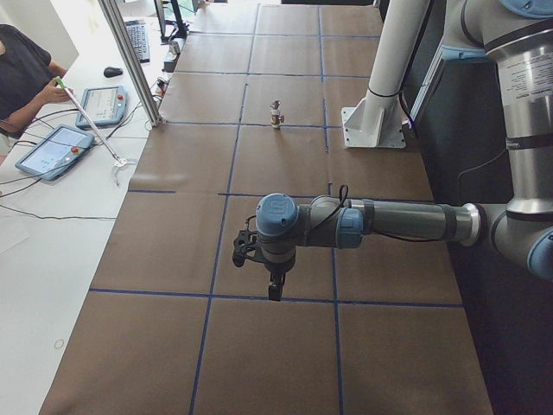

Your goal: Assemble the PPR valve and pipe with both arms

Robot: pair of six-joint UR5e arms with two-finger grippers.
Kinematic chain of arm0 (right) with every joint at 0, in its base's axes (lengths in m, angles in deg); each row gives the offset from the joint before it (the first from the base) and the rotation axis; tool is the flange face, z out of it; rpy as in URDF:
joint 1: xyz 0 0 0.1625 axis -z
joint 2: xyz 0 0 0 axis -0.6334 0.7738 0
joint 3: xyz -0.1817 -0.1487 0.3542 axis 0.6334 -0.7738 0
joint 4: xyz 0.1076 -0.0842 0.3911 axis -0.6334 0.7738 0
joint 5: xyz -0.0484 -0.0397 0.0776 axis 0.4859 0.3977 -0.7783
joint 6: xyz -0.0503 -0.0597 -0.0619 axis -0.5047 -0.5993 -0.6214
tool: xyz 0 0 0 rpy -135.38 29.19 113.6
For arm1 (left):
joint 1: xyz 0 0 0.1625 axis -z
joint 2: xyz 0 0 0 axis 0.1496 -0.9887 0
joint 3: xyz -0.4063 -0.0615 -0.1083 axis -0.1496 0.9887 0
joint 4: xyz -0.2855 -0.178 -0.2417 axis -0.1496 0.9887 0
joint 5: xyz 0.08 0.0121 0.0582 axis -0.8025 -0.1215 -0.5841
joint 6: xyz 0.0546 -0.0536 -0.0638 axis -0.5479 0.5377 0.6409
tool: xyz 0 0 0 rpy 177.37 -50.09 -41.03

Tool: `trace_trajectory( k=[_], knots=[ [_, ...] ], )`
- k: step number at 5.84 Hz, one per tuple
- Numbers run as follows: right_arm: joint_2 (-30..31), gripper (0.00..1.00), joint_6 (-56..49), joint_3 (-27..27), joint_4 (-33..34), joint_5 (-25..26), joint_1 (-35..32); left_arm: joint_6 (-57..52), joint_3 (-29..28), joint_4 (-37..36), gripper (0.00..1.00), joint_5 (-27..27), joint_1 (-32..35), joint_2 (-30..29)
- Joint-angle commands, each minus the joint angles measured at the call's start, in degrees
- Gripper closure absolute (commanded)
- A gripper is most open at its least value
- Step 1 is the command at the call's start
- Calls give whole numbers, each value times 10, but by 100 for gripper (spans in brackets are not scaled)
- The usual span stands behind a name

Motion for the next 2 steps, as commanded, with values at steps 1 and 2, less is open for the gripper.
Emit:
trace_trajectory(
  k=[1,2],
  knots=[
    [0,0,4,0,-1,0,1,1,0,-1,0,0,0,1],
    [0,0,4,0,-1,0,1,0,2,-1,0,-1,0,1]
  ],
)
